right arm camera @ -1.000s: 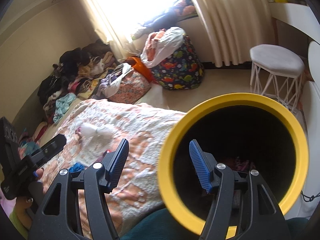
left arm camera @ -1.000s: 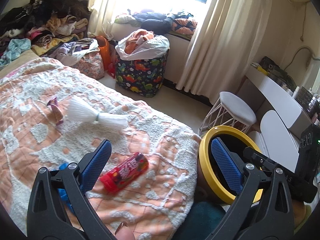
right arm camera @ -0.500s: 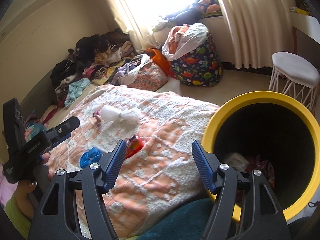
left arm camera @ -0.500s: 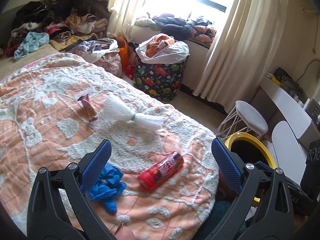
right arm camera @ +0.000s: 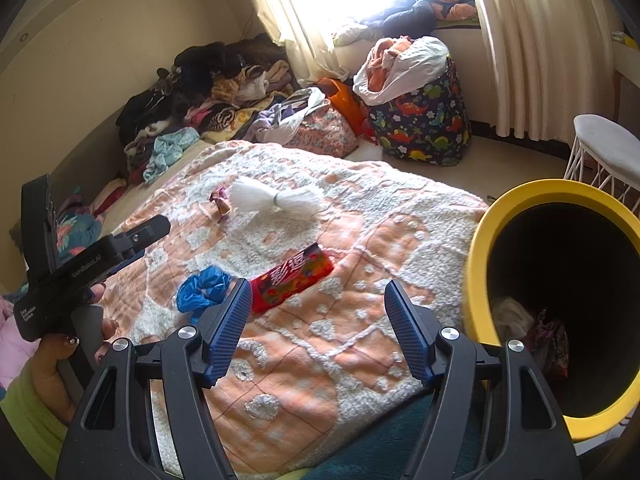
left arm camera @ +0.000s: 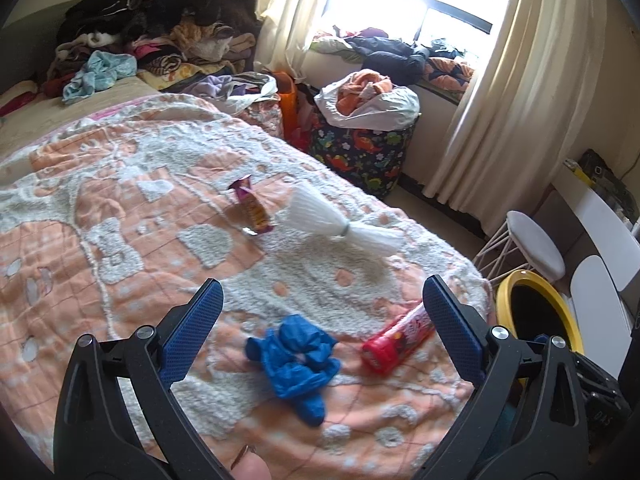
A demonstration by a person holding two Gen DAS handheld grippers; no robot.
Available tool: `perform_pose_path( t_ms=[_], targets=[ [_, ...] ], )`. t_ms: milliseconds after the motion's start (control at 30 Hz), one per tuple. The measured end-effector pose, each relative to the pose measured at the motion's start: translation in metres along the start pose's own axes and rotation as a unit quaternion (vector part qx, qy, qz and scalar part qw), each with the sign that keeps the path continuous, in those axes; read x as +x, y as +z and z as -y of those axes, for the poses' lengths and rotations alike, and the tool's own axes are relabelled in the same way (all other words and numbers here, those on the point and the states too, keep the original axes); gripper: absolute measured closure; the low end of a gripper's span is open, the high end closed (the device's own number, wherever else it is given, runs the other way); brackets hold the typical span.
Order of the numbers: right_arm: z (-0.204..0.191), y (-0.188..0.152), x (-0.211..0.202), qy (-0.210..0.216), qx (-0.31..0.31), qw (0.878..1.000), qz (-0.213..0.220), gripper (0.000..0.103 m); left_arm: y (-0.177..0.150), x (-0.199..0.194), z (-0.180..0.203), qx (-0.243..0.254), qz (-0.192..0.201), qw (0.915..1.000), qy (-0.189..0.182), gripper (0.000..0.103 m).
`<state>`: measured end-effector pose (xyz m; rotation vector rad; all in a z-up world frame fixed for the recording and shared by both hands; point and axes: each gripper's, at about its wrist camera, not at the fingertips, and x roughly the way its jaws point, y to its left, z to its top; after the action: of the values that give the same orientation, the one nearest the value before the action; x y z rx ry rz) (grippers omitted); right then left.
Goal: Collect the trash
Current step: 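Move both open tools back over the remaining wrappers on the bed, then grasp the blue scrunchie with the left tool while the right tool grasps the red can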
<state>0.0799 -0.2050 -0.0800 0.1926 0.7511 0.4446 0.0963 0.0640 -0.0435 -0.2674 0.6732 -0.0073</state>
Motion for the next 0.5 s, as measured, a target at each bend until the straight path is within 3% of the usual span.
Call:
perform_pose_path(
  t_ms=[367, 500],
  targets=[
    [-0.02, 0.001, 0.036, 0.002, -0.009, 1.0, -0.03, 0.037, -0.02, 0.005, -0.039, -0.006, -0.031, 0.9992, 0.024, 0.011],
    [-0.023, 0.003, 0.056, 0.003, -0.008, 0.999, -0.046, 0.037, -0.027, 0.012, -0.043, -0.014, -0.048, 0.9987, 0.009, 0.023]
  ],
)
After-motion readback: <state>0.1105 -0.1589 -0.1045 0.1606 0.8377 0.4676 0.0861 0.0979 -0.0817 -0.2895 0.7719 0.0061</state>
